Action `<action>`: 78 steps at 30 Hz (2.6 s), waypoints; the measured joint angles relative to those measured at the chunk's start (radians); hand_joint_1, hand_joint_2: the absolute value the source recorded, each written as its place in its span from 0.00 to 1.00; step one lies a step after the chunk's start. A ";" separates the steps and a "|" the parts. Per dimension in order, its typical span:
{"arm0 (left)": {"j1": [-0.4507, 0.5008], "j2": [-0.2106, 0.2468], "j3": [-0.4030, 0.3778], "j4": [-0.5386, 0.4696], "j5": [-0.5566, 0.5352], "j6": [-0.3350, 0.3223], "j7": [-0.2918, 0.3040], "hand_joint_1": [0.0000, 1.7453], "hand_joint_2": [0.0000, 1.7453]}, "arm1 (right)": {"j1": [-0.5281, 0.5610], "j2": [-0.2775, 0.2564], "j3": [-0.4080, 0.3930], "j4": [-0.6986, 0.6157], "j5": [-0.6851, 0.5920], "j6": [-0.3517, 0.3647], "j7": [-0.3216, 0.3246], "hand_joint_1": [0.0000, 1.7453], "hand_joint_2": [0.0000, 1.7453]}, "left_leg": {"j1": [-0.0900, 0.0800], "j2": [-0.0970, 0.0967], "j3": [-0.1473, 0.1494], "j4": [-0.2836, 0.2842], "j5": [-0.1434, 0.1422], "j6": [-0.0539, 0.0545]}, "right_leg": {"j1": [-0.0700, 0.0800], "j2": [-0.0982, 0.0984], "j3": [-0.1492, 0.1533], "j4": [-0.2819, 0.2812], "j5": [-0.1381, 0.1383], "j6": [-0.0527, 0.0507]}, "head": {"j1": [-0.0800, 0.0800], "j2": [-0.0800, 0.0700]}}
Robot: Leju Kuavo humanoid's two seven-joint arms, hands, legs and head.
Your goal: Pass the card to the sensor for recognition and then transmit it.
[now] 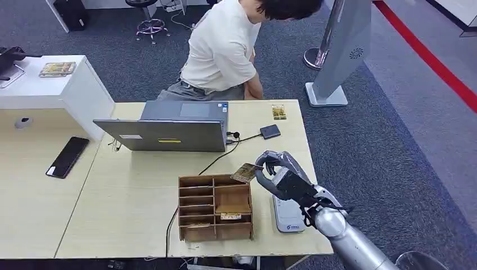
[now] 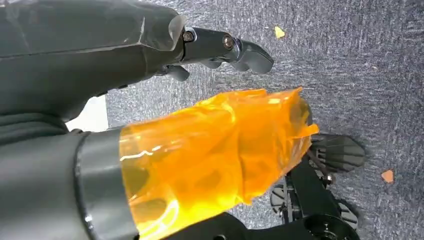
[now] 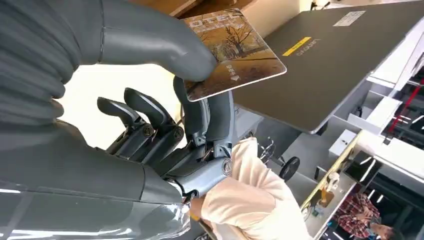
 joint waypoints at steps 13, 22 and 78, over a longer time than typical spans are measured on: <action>0.000 0.000 0.000 0.000 -0.012 -0.002 0.003 0.00 0.00 | -0.022 0.029 0.022 0.034 -0.011 0.019 -0.011 1.00 1.00 | 0.000 0.000 0.000 0.000 0.000 0.000 | 0.000 0.000 0.000 0.000 0.000 0.000 | 0.000 0.000; 0.000 0.003 0.000 0.000 -0.018 -0.002 0.008 0.00 0.00 | -0.056 0.058 0.052 0.071 -0.009 0.017 -0.033 1.00 1.00 | 0.000 0.000 0.000 0.000 0.000 0.000 | 0.000 0.000 0.000 0.000 0.000 0.000 | 0.000 0.000; -0.038 0.008 0.000 0.000 -0.101 0.013 0.043 0.00 0.00 | -0.468 0.284 0.098 0.426 0.055 -0.147 -0.165 1.00 1.00 | 0.000 0.000 0.000 0.000 0.002 0.000 | 0.000 0.000 0.000 0.001 0.001 0.000 | 0.000 0.000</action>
